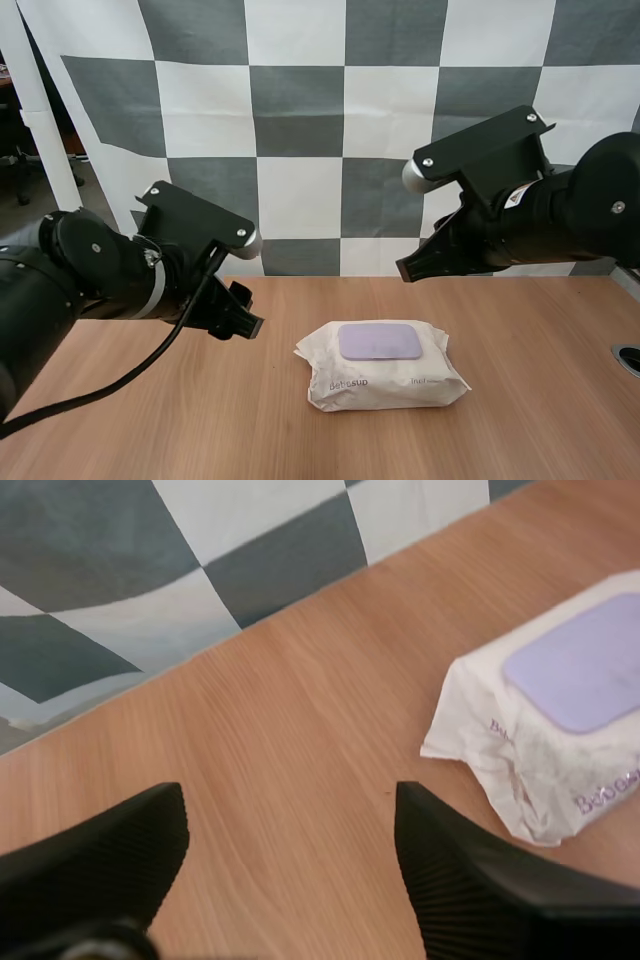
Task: Open the wet wipes lid
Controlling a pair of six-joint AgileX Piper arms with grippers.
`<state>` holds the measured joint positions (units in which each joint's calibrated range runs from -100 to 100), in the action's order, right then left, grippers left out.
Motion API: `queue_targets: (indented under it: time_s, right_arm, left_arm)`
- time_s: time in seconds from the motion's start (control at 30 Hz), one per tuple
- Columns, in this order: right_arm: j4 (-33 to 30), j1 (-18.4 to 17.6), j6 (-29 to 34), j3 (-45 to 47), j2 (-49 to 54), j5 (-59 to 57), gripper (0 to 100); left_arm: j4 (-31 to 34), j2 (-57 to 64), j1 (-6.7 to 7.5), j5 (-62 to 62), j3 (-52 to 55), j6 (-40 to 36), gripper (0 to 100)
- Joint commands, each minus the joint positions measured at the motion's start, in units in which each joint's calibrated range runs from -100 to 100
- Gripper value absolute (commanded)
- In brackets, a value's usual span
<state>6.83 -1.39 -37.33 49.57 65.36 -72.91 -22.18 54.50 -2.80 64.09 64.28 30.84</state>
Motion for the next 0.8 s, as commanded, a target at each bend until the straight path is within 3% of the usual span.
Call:
queue_targets:
  time_s: [0.0, 0.03, 0.07, 0.27, 0.53, 0.77]
  right_arm:
    - [-1.4, 0.1, 0.0, -0.1, 0.0, 0.2, 84]
    - [-2.2, 0.1, 0.0, -0.1, 0.0, 0.2, 97]
    - [-2.7, 0.1, 0.0, -0.1, 0.0, 0.2, 100]
    - [-5.1, 0.1, 0.1, -0.1, 0.0, 0.2, 100]
    - [-5.1, 0.1, 0.1, -0.1, 0.0, 0.4, 100]
    - [-5.1, 0.1, 0.1, -0.1, 0.0, 0.2, 100]
  left_arm:
    - [-1.4, -0.5, -0.02, -0.8, 1.1, 2.5, 100]
    - [-2.5, -0.5, -0.02, -0.8, 1.9, 4.3, 100]
    - [-3.4, -0.5, -0.02, -0.8, 2.7, 6.1, 100]
    - [-7.6, -0.5, -0.02, -8.1, 11.0, 17.4, 100]
    - [-22.8, -2.1, -0.02, -7.2, 16.3, 37.8, 100]
    - [-34.2, -15.4, -0.02, -7.2, 16.7, 50.7, 100]
